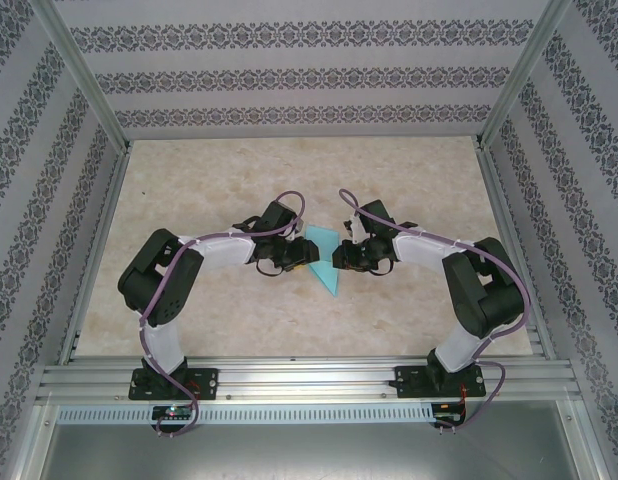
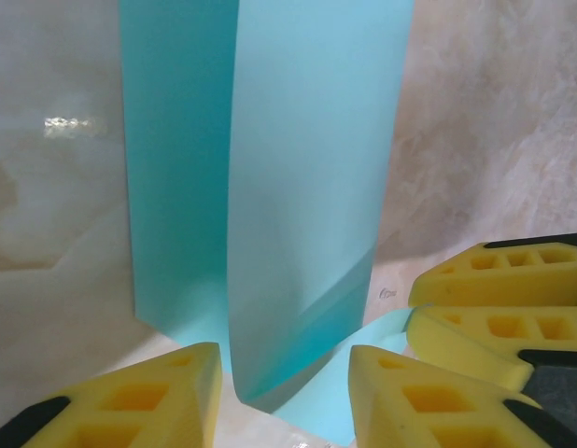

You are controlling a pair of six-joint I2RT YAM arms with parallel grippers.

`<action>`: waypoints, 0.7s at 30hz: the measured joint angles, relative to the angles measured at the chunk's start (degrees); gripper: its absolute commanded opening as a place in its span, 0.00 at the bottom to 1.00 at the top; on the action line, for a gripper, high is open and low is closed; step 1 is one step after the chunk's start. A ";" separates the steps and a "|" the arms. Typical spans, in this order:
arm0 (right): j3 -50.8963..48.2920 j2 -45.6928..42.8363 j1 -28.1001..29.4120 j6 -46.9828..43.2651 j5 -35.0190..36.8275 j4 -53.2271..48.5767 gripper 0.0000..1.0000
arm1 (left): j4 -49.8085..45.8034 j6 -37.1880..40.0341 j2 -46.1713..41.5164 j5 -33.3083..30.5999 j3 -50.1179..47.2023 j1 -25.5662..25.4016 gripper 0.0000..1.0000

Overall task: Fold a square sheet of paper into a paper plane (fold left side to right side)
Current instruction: Fourth fold the wing at the center of the table.

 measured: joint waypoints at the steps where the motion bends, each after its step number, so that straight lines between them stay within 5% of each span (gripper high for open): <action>1: 0.00 0.04 0.00 0.00 0.15 0.00 0.26 | 0.20 -0.09 0.07 -0.02 0.04 -0.02 0.36; 10: 0.00 -0.33 0.00 -0.11 1.97 -0.28 0.29 | 0.26 -0.74 0.24 -0.07 0.26 -0.02 0.15; 21: -6.36 -15.67 0.94 -2.16 7.17 1.75 0.34 | 0.39 -2.34 -3.89 -2.05 -3.50 -0.02 0.12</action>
